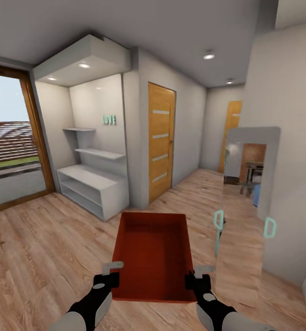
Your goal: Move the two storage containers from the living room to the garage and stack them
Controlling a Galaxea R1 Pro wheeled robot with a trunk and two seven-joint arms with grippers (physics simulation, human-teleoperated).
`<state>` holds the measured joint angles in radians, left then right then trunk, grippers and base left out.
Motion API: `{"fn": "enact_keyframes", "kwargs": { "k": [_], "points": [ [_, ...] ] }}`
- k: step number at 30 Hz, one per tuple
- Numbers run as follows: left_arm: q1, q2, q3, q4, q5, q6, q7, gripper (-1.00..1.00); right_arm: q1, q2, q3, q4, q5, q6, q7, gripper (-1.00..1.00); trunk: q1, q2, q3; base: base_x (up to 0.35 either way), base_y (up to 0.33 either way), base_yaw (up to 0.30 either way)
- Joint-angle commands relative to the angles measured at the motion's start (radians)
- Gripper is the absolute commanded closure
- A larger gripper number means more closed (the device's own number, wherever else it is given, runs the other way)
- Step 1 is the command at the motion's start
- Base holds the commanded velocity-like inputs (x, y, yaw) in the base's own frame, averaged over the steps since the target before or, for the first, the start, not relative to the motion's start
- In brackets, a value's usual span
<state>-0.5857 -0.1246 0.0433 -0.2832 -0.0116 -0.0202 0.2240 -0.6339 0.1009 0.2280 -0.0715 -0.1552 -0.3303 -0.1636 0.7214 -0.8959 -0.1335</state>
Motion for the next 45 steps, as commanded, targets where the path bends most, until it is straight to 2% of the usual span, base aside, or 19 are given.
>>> {"fn": "enact_keyframes", "kwargs": {
  "k": [1, 18, 45],
  "points": [
    [-0.001, 0.016, 0.043, -0.004, -0.018, -0.039, 0.012, 1.00, 0.000, 0.000, -0.054, 0.001, -0.001, 0.000, 0.001, 1.00, 0.001, -0.001, -0.001, 0.322, 0.106, -0.039],
    [-0.001, 0.016, 0.043, -0.004, -0.019, -0.040, 0.012, 1.00, -0.001, 0.000, -0.053, 0.001, 0.000, 0.000, 0.001, 1.00, 0.001, -0.001, -0.001, 0.322, 0.130, -0.022],
    [-0.001, 0.017, 0.044, -0.004, -0.018, -0.040, 0.012, 1.00, 0.000, 0.000, -0.054, 0.001, -0.001, 0.000, 0.001, 1.00, 0.001, -0.001, -0.001, 0.322, 0.156, -0.275]
  ]
}}
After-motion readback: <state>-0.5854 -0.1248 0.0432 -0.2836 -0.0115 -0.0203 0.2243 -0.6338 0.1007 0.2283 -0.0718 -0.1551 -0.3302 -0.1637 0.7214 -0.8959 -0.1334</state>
